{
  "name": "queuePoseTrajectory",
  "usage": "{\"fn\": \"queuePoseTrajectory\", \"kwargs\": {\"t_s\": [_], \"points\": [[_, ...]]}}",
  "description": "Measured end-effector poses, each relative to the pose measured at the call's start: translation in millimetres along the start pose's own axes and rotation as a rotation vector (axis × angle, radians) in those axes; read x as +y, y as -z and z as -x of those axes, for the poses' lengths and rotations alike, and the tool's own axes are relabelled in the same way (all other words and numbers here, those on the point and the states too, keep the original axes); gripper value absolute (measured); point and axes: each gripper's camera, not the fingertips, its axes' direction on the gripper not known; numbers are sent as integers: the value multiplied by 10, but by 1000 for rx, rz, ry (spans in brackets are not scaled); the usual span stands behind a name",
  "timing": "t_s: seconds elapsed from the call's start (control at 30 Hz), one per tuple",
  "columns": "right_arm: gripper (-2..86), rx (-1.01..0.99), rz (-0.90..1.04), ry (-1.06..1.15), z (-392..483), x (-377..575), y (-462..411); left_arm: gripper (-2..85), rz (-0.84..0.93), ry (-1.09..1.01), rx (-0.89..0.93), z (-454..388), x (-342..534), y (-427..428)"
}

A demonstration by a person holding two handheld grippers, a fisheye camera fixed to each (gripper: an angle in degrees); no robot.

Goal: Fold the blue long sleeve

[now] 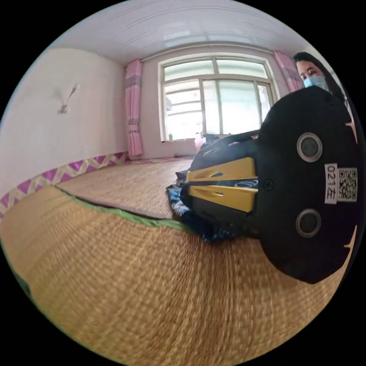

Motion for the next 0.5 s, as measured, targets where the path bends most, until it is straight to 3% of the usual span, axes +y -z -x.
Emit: {"fn": "queuePoseTrajectory", "kwargs": {"t_s": [0.2, 0.27, 0.37, 0.5], "points": [[71, 74, -70, 29, -360, 89, 393, 96, -39, -118, -27, 48, -28, 646], [72, 80, 58, 192, -96, 205, 398, 105, 12, -205, -65, -189, 93, 727], [86, 294, 252, 373, 355, 551, 88, 128, 194, -379, -197, -727, 468, 442], [132, 490, 332, 421, 524, 954, -165, 167, 394, -490, -364, -1179, 1121, -236]]}}
